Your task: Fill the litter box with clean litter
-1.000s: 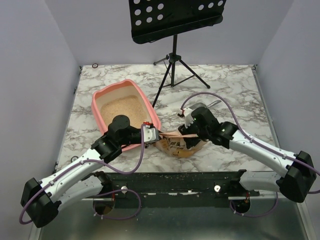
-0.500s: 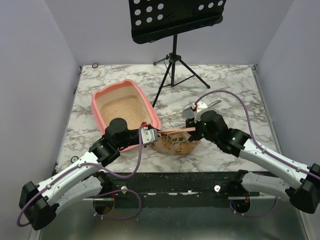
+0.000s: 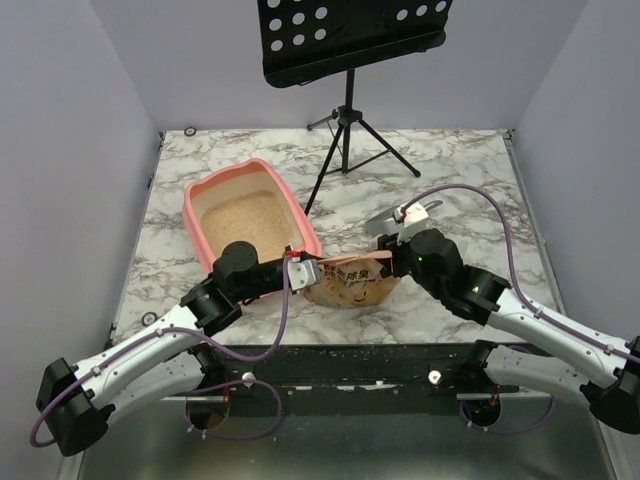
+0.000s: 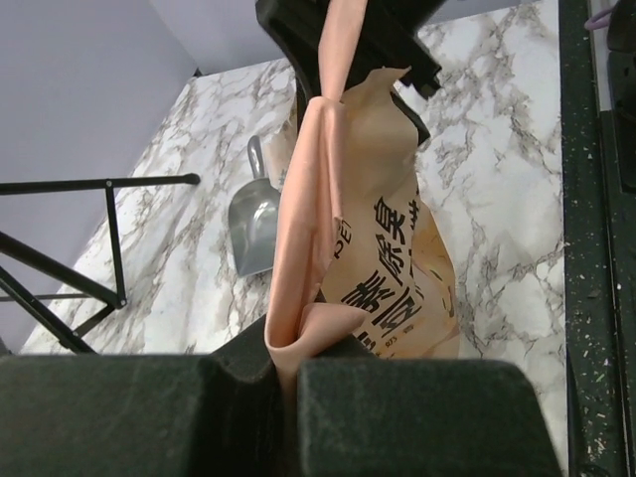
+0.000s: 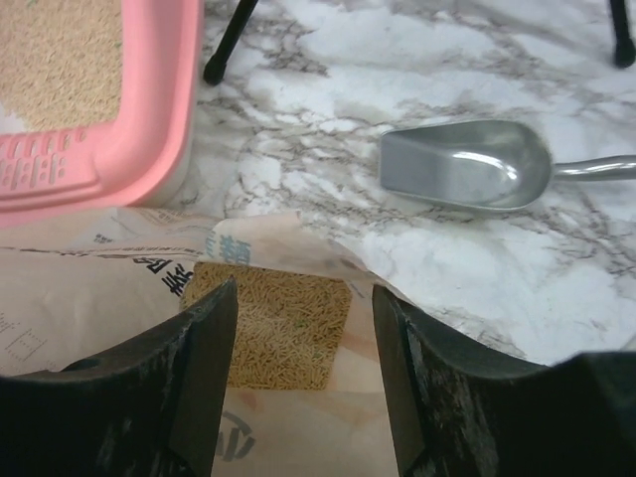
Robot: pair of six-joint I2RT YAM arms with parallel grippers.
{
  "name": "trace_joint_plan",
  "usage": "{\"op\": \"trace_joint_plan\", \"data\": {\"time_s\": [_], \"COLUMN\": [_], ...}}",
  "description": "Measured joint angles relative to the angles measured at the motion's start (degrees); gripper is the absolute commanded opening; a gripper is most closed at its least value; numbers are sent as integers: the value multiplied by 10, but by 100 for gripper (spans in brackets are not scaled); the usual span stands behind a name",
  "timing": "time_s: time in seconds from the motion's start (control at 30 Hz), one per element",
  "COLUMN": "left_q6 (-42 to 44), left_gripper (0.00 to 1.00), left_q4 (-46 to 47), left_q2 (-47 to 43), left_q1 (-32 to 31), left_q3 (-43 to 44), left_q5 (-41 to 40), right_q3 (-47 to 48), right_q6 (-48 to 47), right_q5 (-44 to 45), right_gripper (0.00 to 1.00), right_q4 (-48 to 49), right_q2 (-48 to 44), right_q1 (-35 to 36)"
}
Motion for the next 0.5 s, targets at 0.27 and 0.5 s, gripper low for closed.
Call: {"op": "trace_joint_plan", "data": {"time_s": [0.27,0.5], "left_q6": [-2,-15], "left_gripper": [9,12], "left_q4": [-29,-59], "left_q2": [-14,-53], "left_q1": [-15,-18], "left_q3": [6,-3], "left_q5": [-62,-83], "right_q3": [85,182], "right_q6": [-28,-34], "right_q5": [75,149], "right_gripper": [77,85], "right_q4": [-23,-22], "right_q2": [-12,29], "right_q1": [-12,-24]}}
